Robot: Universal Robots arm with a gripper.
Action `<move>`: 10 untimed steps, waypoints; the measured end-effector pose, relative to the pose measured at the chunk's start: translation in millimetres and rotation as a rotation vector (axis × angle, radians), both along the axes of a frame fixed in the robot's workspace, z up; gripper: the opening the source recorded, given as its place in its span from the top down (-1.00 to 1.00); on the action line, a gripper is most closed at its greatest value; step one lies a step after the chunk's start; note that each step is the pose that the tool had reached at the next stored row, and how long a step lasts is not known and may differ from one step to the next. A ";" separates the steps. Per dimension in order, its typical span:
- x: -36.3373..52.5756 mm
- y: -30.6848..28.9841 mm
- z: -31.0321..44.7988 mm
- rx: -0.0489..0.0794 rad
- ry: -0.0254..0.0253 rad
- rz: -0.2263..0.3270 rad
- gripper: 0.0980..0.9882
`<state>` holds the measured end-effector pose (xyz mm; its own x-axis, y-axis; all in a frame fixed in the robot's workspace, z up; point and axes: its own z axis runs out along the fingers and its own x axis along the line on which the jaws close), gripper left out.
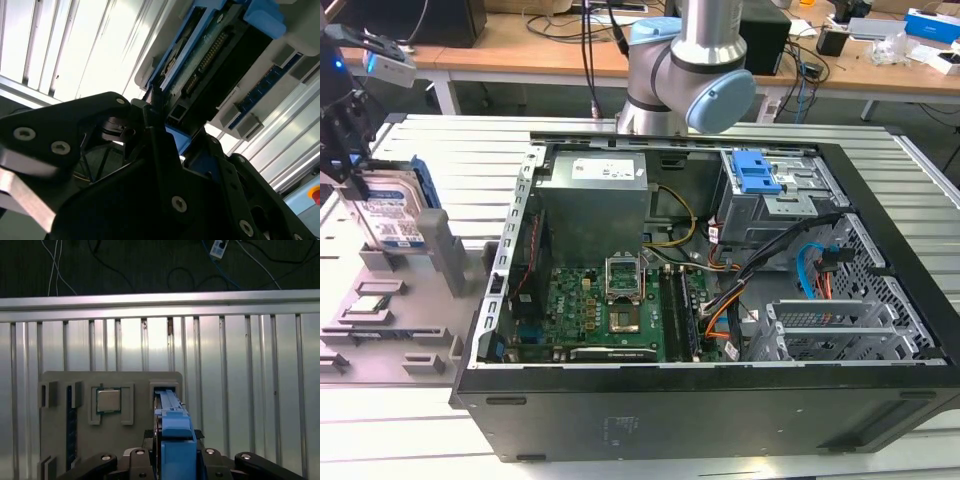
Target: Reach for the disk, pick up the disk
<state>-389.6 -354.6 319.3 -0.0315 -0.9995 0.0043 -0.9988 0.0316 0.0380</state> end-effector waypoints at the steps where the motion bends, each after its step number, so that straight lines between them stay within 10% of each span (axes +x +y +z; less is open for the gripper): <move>1: 0.2 0.0 2.1 0.000 0.0000 0.000 0.39; 10: 1.8 0.1 21.0 0.000 0.0000 0.000 0.39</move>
<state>-387.8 -354.4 340.3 -0.0315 -0.9995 0.0044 -0.9988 0.0317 0.0381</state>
